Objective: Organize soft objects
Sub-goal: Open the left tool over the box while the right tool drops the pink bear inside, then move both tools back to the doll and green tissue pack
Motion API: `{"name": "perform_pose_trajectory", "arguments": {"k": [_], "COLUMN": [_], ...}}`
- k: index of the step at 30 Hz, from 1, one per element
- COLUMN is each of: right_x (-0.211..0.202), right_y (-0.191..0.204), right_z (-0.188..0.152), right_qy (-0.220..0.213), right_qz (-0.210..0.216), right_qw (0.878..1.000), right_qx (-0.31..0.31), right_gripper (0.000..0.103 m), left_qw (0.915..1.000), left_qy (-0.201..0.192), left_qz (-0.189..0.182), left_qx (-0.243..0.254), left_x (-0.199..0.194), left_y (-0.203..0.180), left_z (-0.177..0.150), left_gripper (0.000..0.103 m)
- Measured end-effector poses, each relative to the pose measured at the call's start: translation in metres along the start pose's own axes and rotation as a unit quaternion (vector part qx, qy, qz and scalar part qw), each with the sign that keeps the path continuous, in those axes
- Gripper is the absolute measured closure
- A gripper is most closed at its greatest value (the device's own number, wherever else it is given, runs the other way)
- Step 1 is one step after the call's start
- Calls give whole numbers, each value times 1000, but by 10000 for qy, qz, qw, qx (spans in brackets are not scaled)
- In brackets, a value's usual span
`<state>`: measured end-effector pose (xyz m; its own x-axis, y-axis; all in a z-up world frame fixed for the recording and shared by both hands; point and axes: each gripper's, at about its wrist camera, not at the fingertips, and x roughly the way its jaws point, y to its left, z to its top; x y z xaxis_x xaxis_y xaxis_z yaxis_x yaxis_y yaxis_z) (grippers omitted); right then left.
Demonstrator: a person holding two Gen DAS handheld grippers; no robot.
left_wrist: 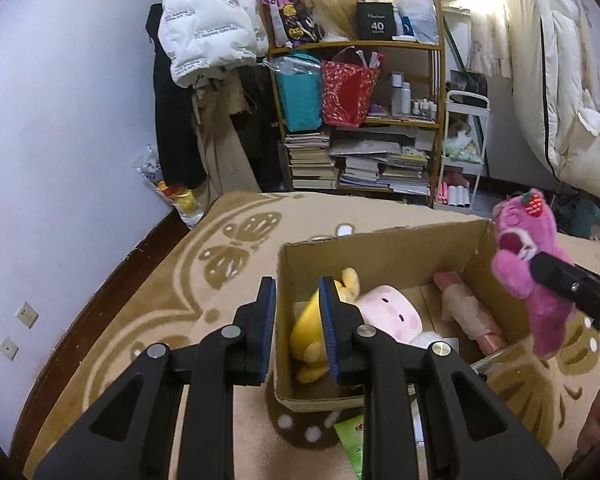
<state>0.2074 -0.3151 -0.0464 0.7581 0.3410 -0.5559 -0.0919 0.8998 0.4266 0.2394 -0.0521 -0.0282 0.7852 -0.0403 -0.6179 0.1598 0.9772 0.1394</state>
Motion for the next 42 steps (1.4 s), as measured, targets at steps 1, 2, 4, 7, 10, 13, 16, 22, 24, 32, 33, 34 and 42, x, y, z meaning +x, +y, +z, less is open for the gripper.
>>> {"name": "perform_pose_trajectory", "arguments": {"k": [1, 2, 4, 7, 10, 13, 16, 22, 24, 32, 33, 34, 42], "right_x": [2, 4, 5, 3, 1, -3, -8, -15, -18, -30, -31, -31, -24], "right_y": [0, 1, 1, 1, 3, 4, 4, 4, 5, 7, 8, 8, 3], "right_z": [-2, -3, -4, -2, 0, 1, 2, 2, 2, -4, -6, -8, -29], "right_qy": [46, 91, 138, 113, 93, 79, 53, 105, 121, 136, 136, 158, 481], "right_qz": [-26, -42, -79, -50, -55, -103, -104, -137, -135, -91, -94, -80, -39], "right_qw": [10000, 9999, 9999, 9999, 9999, 9998, 9998, 9998, 9998, 9997, 9997, 9997, 9988], "right_qx": [-11, -24, -60, -90, -128, -161, -150, -105, -119, -200, -204, -186, 101], "right_gripper": [56, 55, 54, 48, 40, 27, 18, 2, 0, 0, 0, 0, 0], "left_qw": [10000, 9999, 9999, 9996, 9993, 9993, 9994, 9993, 9992, 9994, 9992, 9991, 9972], "left_qy": [42, 88, 148, 265, 347, 368, 312, 287, 314, 355, 389, 419, 732], "left_qz": [-26, -30, 14, 20, 36, 65, 122, 188, 159, -5, 3, 24, -94], "left_qx": [26, 53, 83, 102, 92, 41, 76, 122, 168, 22, 25, 32, 130], "left_x": [3, 6, 8, 12, 14, 13, 5, -7, -10, -27, -29, -30, -27], "left_y": [-2, -4, -5, -6, -2, 1, 1, 1, 2, 8, 7, 6, -2], "left_z": [-1, -3, -5, -7, -9, -9, -10, -10, -10, -16, -18, -19, -34], "left_gripper": [82, 81, 78, 77, 67, 47, 45, 21, 20, 4, 3, 2, 2]}}
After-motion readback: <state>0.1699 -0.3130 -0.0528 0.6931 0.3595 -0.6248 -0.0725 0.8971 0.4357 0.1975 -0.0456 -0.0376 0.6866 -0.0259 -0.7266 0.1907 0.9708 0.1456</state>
